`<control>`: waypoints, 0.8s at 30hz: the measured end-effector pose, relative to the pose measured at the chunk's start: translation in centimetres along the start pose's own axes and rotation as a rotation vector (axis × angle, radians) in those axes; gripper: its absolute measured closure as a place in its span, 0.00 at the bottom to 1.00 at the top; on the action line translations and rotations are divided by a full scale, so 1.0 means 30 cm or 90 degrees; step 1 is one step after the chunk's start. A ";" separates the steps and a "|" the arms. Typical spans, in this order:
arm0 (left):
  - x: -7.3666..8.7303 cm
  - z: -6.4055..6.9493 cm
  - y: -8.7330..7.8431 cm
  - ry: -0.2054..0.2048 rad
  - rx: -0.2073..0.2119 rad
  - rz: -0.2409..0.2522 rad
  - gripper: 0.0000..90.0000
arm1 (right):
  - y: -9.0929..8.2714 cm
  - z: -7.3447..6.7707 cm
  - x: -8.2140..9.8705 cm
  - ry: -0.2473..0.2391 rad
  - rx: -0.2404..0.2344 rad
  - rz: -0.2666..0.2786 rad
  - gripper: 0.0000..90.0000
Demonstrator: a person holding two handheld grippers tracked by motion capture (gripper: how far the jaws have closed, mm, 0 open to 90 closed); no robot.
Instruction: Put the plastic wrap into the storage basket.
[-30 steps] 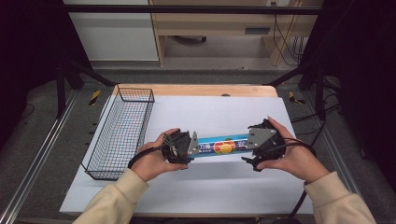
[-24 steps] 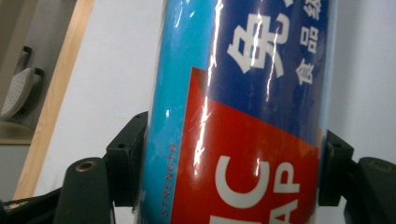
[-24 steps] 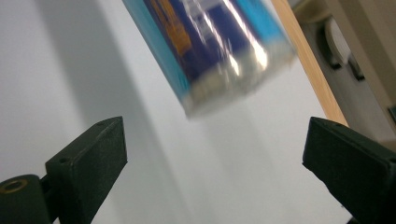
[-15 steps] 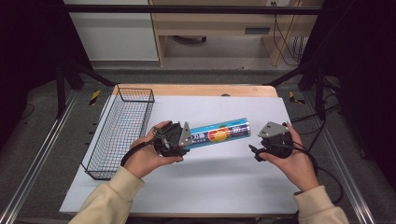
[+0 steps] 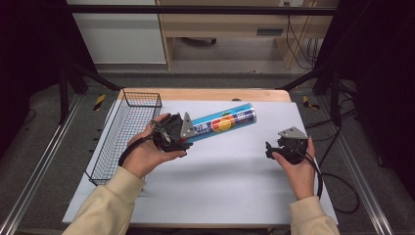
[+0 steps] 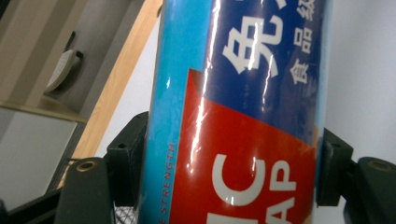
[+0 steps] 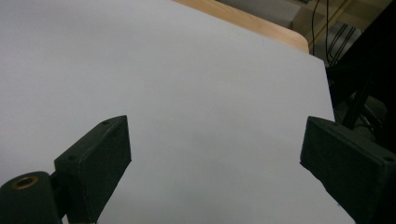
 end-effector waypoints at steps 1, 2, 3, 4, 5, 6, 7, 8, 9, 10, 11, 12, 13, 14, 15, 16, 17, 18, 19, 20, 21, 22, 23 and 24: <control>0.005 -0.006 -0.006 -0.005 -0.006 0.001 0.33 | 0.001 -0.001 0.008 0.002 0.006 0.001 0.10; 0.013 -0.012 -0.014 -0.008 -0.007 -0.005 0.33 | 0.001 -0.001 0.016 0.001 0.016 0.004 0.10; 0.022 -0.017 -0.024 -0.013 -0.010 -0.007 0.33 | 0.000 0.000 0.023 -0.001 0.026 0.011 0.10; 0.029 -0.020 -0.031 -0.015 -0.015 -0.010 0.33 | -0.002 -0.004 0.032 -0.001 0.028 0.014 0.10; 0.038 -0.024 -0.039 -0.018 -0.018 -0.013 0.33 | -0.003 -0.005 0.035 -0.003 0.028 0.017 0.11; 0.047 -0.027 -0.047 -0.019 -0.021 -0.019 0.33 | -0.003 -0.005 0.039 0.001 0.030 0.017 0.11; 0.057 -0.030 -0.055 -0.019 -0.027 -0.022 0.33 | -0.003 -0.003 0.041 0.004 0.030 0.020 0.11; 0.067 -0.032 -0.063 -0.022 -0.031 -0.028 0.33 | -0.003 0.000 0.042 0.007 0.033 0.024 0.10; 0.077 -0.034 -0.071 -0.026 -0.033 -0.032 0.33 | -0.003 0.003 0.042 0.009 0.039 0.025 0.10; 0.088 -0.036 -0.078 -0.028 -0.036 -0.035 0.33 | -0.002 0.006 0.042 0.010 0.046 0.025 0.09; 0.098 -0.036 -0.085 -0.033 -0.038 -0.034 0.33 | -0.003 0.006 0.043 0.016 0.046 0.026 0.09; 0.108 -0.038 -0.092 -0.036 -0.038 -0.035 0.33 | -0.002 0.005 0.043 0.018 0.045 0.027 0.09; 0.118 -0.039 -0.097 -0.040 -0.036 -0.033 0.33 | 0.000 0.004 0.044 0.017 0.048 0.024 0.09; 0.128 -0.040 -0.102 -0.044 -0.037 -0.033 0.33 | 0.001 0.000 0.045 0.018 0.046 0.021 0.09; 0.138 -0.041 -0.107 -0.048 -0.039 -0.035 0.33 | 0.003 -0.004 0.046 0.014 0.044 0.019 0.09; 0.146 -0.042 -0.111 -0.053 -0.040 -0.036 0.33 | 0.004 -0.008 0.047 0.010 0.046 0.016 0.09; 0.157 -0.044 -0.116 -0.060 -0.039 -0.039 0.33 | 0.004 -0.012 0.046 0.008 0.049 0.019 0.09; 0.162 -0.045 -0.119 -0.065 -0.040 -0.040 0.33 | 0.001 -0.014 0.045 0.004 0.051 0.020 0.09; 0.170 -0.046 -0.122 -0.070 -0.042 -0.042 0.33 | 0.000 -0.016 0.045 0.005 0.050 0.020 0.09; 0.176 -0.048 -0.125 -0.077 -0.043 -0.045 0.33 | -0.001 -0.019 0.044 0.009 0.047 0.020 0.09; 0.184 -0.050 -0.129 -0.086 -0.042 -0.048 0.33 | -0.003 -0.020 0.045 0.004 0.047 0.021 0.09; 0.188 -0.051 -0.132 -0.093 -0.041 -0.048 0.33 | -0.003 -0.024 0.045 0.002 0.045 0.020 0.09; 0.194 -0.053 -0.137 -0.101 -0.037 -0.049 0.33 | -0.004 -0.024 0.045 0.000 0.044 0.021 0.09; 0.200 -0.055 -0.141 -0.111 -0.037 -0.048 0.33 | -0.005 -0.025 0.045 0.000 0.045 0.021 0.09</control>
Point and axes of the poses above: each handheld gripper's, and its own axes: y roughly forward along the jaws, x roughly out of its underside, z roughly to its right, the point moved 5 cm from there along y, roughly forward along the jaws, and after that the axes turned 12 degrees about -z, right-handed, at the moved point
